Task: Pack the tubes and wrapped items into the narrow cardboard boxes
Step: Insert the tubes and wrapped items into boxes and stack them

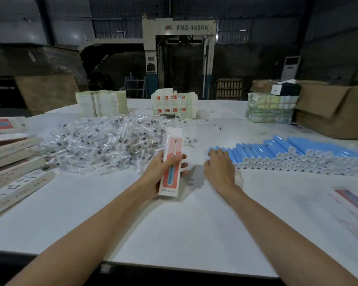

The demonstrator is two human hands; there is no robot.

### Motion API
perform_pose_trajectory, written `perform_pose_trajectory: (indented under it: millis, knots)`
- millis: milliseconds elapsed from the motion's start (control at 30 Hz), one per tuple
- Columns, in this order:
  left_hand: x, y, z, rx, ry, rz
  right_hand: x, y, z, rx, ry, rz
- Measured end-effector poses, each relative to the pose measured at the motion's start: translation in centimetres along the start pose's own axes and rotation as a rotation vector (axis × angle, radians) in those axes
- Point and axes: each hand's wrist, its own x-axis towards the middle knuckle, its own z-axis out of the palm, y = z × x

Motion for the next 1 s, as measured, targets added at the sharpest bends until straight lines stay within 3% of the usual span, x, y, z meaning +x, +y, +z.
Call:
perform_pose_trajectory:
  millis: [67,200,500,633,733,900,1000]
  knots:
    - [0.1,0.1,-0.3,0.058,0.04,0.005,1.4,1.2,0.1,-0.205,-0.032,-0.058]
    - [0.0,0.4,-0.7,0.169,0.112,-0.007,2.4,2.1,1.2,-0.318,-0.166,-0.146]
    - [-0.2,0.7,-1.2,0.154,0.155,-0.007,-0.2,-0.1,-0.9,-0.455,-0.135,-0.266]
    - [-0.4,0.8,-1.0,0.156,0.132,0.02,-1.8,-0.3,-2.5,-0.519,-0.138,-0.206]
    - [-0.5,0.8,-0.8,0.206,0.136,0.007,-1.6,-0.4,-2.9,-0.461,-0.193,-0.125]
    - [-0.9,0.8,-0.6,0.241,0.114,0.068,-0.4,-0.1,-2.9,-0.11,-0.369,0.002]
    - [-1.0,1.0,-0.4,0.257,0.127,0.106,0.9,-0.6,-4.7,0.164,-0.288,0.098]
